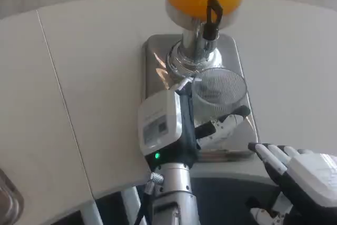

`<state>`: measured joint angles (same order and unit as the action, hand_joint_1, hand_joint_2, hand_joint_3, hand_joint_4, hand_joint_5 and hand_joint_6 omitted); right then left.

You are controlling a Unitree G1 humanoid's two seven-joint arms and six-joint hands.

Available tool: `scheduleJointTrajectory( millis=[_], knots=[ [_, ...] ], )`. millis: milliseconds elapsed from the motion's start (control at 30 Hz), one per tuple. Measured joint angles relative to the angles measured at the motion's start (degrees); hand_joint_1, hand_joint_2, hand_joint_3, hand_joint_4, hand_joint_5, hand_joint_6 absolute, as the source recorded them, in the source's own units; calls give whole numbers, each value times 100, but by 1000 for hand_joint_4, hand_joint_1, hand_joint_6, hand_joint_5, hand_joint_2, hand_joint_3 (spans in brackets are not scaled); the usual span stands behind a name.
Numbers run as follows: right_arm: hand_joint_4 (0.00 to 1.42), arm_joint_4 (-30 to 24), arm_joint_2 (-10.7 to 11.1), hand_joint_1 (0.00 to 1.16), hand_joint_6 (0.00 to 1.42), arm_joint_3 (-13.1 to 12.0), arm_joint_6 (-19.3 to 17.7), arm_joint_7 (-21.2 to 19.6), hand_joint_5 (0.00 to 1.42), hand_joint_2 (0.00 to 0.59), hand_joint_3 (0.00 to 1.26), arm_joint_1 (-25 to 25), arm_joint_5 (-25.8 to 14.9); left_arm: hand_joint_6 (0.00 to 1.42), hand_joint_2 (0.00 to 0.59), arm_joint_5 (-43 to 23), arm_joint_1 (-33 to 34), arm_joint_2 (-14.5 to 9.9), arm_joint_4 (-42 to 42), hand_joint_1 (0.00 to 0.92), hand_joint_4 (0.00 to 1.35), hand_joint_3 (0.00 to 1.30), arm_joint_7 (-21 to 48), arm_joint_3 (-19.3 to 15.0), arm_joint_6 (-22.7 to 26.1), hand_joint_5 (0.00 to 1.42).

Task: Grasp the cup under the faucet to collect the drink, then remove the cup.

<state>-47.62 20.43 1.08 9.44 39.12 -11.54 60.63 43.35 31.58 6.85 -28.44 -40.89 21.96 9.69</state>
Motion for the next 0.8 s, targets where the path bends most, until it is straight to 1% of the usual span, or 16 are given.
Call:
scheduleJointTrajectory(
  millis=[67,200,233,267,333,400,500,567,733,800],
  knots=[
    [0,0,8,261,0,-20,3,21,0,500,0,15,-34,1048,156,13,15,-4,-55,321,435,523,-76,6,27,796],
    [0,2,43,263,0,-73,21,75,0,500,0,51,-128,862,150,18,53,-22,-170,282,384,446,-196,36,40,706],
    [0,5,49,264,0,-81,26,86,0,500,0,60,-141,836,146,18,59,-25,-186,275,370,439,-213,42,43,698],
    [0,14,58,263,0,-90,40,107,0,501,0,79,-149,785,138,18,66,-27,-204,260,345,422,-230,55,50,659],
    [0,36,67,261,0,-106,72,128,0,501,0,113,-172,635,127,18,72,-29,-221,242,280,379,-256,86,63,568],
    [0,41,83,259,0,-111,80,145,0,499,0,130,-211,545,121,18,87,-36,-245,234,213,337,-280,116,81,504],
    [0,42,90,255,0,-111,85,169,0,496,0,147,-231,470,112,23,170,-67,-283,212,164,308,-280,172,174,471],
    [0,43,90,253,0,-111,101,181,0,494,0,159,-235,439,107,23,285,-87,-315,207,157,304,-280,189,248,459],
    [0,46,89,248,0,-105,150,199,0,493,0,197,-235,391,106,32,466,-101,-340,194,137,282,-281,251,405,440],
    [0,49,89,246,0,-88,177,221,0,492,0,233,-234,384,97,32,489,-104,-340,188,126,281,-280,269,460,433]
  ],
)
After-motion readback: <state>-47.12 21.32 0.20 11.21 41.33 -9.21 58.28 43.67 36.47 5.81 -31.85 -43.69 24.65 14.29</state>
